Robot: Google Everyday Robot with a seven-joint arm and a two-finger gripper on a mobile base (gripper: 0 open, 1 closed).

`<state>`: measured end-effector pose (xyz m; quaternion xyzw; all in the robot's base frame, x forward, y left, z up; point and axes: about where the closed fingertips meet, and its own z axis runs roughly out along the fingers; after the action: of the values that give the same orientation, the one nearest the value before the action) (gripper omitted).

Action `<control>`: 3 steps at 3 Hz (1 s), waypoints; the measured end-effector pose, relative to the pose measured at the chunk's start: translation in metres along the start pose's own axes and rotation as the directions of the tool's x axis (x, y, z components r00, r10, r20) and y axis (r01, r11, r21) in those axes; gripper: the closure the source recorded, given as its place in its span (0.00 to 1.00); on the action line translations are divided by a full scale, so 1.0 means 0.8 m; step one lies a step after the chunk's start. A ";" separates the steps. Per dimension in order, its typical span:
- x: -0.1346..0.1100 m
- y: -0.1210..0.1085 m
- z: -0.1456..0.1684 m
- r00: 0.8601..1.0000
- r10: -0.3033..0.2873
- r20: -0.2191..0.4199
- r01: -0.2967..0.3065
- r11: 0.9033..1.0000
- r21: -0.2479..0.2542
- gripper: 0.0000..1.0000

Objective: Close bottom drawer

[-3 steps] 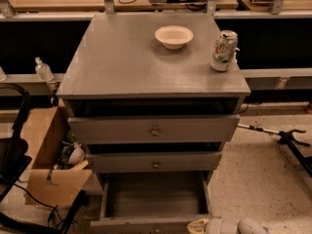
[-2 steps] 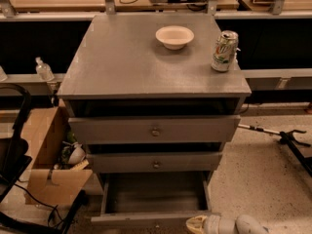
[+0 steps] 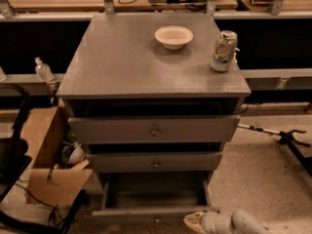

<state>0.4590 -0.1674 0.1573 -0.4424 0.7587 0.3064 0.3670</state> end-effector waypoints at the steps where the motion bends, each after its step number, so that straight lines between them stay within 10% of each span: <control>1: 0.000 0.003 -0.003 1.000 0.000 0.000 0.000 1.000 0.000 1.00; 3: -0.007 -0.025 0.028 1.000 0.015 -0.018 -0.015 1.000 -0.003 1.00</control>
Offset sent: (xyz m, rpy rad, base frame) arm 0.1675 0.0594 -0.0575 -0.0613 0.0981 -0.0193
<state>0.4854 -0.1558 0.1469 -0.4402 0.7648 0.3063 0.3572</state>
